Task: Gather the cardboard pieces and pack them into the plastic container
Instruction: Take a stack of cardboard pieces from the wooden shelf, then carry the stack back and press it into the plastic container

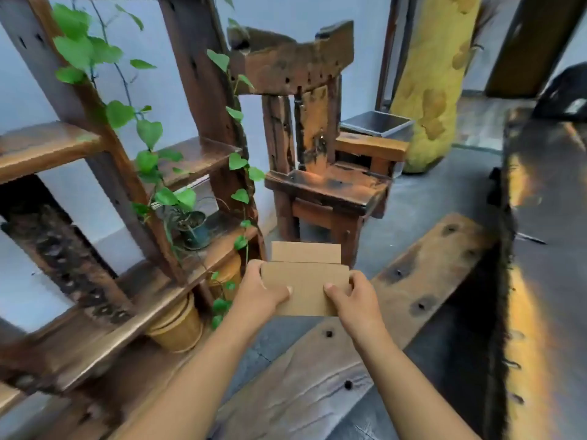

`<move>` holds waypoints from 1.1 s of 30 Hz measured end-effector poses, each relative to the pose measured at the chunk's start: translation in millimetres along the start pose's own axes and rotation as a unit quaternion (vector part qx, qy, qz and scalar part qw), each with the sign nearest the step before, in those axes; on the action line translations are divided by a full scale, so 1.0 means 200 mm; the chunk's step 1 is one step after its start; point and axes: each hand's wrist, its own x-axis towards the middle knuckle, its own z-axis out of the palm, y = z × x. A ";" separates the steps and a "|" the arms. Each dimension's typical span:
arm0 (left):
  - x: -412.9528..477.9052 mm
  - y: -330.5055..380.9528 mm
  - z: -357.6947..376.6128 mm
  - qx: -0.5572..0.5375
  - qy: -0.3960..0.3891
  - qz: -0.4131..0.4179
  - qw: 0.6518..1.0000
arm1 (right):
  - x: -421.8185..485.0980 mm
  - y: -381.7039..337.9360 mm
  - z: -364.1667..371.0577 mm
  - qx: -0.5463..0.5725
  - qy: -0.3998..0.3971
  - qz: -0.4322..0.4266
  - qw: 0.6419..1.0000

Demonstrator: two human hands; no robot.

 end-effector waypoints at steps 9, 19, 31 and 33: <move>0.02 0.06 0.78 0.010 -0.230 0.024 0.973 | -0.14 0.30 -0.65 -0.009 0.201 0.129 0.971; 0.03 0.09 1.31 0.051 -0.451 0.067 0.889 | -0.36 0.42 -0.91 0.011 0.401 0.212 0.891; -0.75 0.04 1.80 0.147 -0.689 0.129 0.698 | -1.29 0.56 -1.16 0.047 0.594 0.313 0.739; -0.89 0.01 1.84 0.164 -0.699 0.141 0.681 | -1.43 0.59 -1.21 0.055 0.606 0.319 0.727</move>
